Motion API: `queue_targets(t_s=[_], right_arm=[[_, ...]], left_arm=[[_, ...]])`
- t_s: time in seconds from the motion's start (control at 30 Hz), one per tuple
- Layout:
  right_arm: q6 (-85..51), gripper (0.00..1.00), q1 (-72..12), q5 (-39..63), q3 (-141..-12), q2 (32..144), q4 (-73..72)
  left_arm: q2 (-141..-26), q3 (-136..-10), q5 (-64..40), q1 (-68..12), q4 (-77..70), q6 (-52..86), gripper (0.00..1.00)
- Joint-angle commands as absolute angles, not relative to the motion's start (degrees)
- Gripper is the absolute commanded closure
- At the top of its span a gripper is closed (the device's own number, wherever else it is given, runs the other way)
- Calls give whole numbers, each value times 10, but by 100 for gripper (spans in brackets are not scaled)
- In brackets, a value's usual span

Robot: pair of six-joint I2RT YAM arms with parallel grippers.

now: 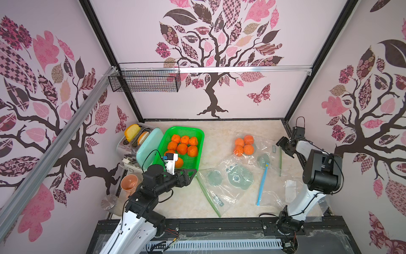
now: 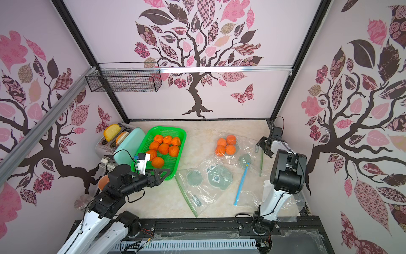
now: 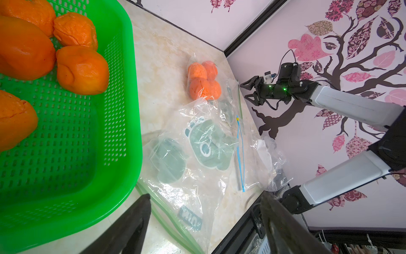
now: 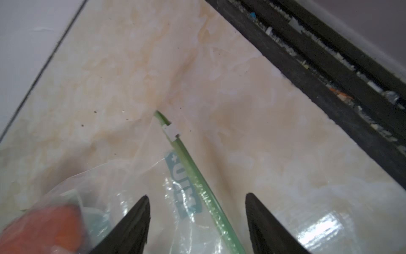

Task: Open the zip-top bag and take out the orange
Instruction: Pick up the zipper food storage bag at the center of the board.

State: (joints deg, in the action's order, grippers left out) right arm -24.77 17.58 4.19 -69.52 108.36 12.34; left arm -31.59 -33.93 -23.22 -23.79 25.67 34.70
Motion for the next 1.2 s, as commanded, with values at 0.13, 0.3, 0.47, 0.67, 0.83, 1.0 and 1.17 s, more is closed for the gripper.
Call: queue_targets(t_s=[0.13, 0.3, 0.47, 0.67, 0.83, 1.0, 1.17], right_arm=[[-199, 30, 177, 128, -748, 1147, 155], [-233, 46, 177, 246, -721, 1140, 112], [-265, 74, 171, 301, -711, 1125, 92], [-353, 100, 154, 366, -712, 1082, 20], [-469, 100, 130, 362, -735, 1039, -23], [-662, 100, 107, 356, -758, 990, -141], [-733, 100, 70, 320, -866, 964, -148]], left_arm=[[-312, -336, -240, -241, 251, 348, 19], [-317, -338, -242, -241, 249, 347, 19], [-319, -337, -240, -241, 245, 347, 19], [-324, -338, -240, -241, 244, 348, 19], [-328, -344, -236, -241, 249, 344, 19], [-332, -339, -233, -240, 244, 347, 19], [-354, -327, -333, -241, 180, 373, 26]])
